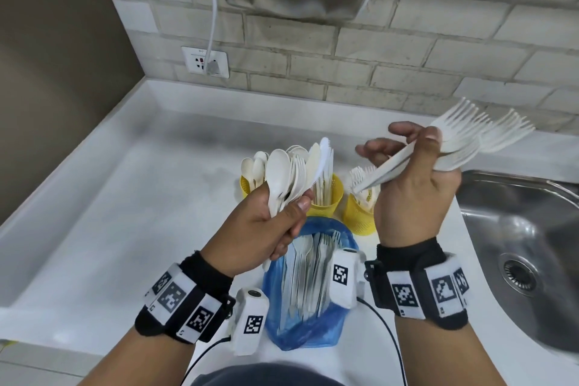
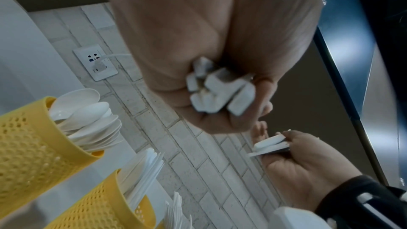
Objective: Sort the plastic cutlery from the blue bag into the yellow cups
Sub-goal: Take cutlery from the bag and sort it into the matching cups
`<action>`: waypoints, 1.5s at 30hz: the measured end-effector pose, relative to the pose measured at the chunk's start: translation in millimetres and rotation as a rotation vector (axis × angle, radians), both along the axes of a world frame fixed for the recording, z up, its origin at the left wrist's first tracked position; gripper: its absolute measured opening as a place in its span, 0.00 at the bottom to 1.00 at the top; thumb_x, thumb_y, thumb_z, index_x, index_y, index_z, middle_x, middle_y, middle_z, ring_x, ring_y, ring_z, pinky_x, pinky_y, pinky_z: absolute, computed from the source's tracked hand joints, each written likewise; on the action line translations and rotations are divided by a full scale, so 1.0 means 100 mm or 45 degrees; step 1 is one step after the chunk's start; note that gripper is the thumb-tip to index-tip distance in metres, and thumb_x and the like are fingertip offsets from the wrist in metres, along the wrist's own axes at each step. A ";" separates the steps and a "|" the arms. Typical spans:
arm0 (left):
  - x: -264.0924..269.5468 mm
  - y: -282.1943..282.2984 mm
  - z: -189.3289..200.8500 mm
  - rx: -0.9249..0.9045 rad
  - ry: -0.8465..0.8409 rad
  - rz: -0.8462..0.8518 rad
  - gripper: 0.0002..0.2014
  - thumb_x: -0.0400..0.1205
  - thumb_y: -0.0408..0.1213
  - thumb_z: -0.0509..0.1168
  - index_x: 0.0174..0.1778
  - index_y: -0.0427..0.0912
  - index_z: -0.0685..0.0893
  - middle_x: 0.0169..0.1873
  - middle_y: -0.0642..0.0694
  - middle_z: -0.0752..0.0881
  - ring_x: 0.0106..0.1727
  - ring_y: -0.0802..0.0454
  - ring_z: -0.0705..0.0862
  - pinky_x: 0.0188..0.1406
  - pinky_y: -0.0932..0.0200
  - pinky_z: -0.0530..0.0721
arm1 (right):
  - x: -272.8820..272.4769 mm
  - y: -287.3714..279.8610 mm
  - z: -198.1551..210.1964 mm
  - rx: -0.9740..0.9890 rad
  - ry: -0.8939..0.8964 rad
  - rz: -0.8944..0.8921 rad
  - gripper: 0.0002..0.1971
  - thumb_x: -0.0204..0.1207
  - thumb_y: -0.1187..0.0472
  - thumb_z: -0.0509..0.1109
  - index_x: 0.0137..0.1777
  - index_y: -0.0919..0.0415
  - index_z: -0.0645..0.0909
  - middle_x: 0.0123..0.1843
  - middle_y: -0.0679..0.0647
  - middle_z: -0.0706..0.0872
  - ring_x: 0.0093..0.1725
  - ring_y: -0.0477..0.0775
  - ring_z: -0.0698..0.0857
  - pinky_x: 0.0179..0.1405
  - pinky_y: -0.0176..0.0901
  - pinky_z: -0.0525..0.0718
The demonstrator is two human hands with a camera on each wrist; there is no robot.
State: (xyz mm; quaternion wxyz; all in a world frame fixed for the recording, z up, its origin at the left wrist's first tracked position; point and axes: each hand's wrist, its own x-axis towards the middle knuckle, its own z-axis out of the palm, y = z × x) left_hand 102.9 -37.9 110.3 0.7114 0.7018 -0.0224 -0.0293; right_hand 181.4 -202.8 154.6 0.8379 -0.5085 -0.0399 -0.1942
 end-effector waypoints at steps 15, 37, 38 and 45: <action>0.00 -0.01 0.05 0.111 -0.111 0.059 0.19 0.90 0.46 0.62 0.75 0.72 0.77 0.25 0.42 0.70 0.22 0.50 0.70 0.23 0.55 0.77 | -0.32 0.19 -0.25 -0.692 0.023 0.476 0.06 0.78 0.60 0.80 0.51 0.58 0.86 0.38 0.70 0.88 0.35 0.63 0.88 0.41 0.56 0.89; -0.06 -0.05 0.13 0.100 -0.083 0.045 0.20 0.90 0.43 0.59 0.79 0.48 0.71 0.27 0.46 0.78 0.20 0.51 0.76 0.21 0.55 0.79 | -0.25 0.16 -0.34 -0.722 0.024 0.426 0.04 0.81 0.66 0.76 0.45 0.60 0.85 0.38 0.51 0.91 0.40 0.51 0.89 0.46 0.46 0.86; -0.06 -0.05 0.13 0.104 -0.079 0.046 0.17 0.90 0.44 0.59 0.75 0.49 0.72 0.26 0.44 0.78 0.20 0.51 0.76 0.21 0.55 0.78 | -0.25 0.17 -0.34 -0.681 0.041 0.427 0.05 0.82 0.65 0.76 0.44 0.57 0.84 0.36 0.47 0.89 0.37 0.49 0.88 0.43 0.46 0.84; -0.07 -0.06 0.13 0.103 -0.047 0.068 0.18 0.88 0.46 0.62 0.73 0.46 0.74 0.22 0.46 0.76 0.18 0.52 0.72 0.17 0.57 0.75 | -0.24 0.13 -0.25 -0.217 0.290 0.512 0.13 0.84 0.65 0.73 0.39 0.58 0.75 0.21 0.50 0.69 0.16 0.47 0.65 0.19 0.33 0.64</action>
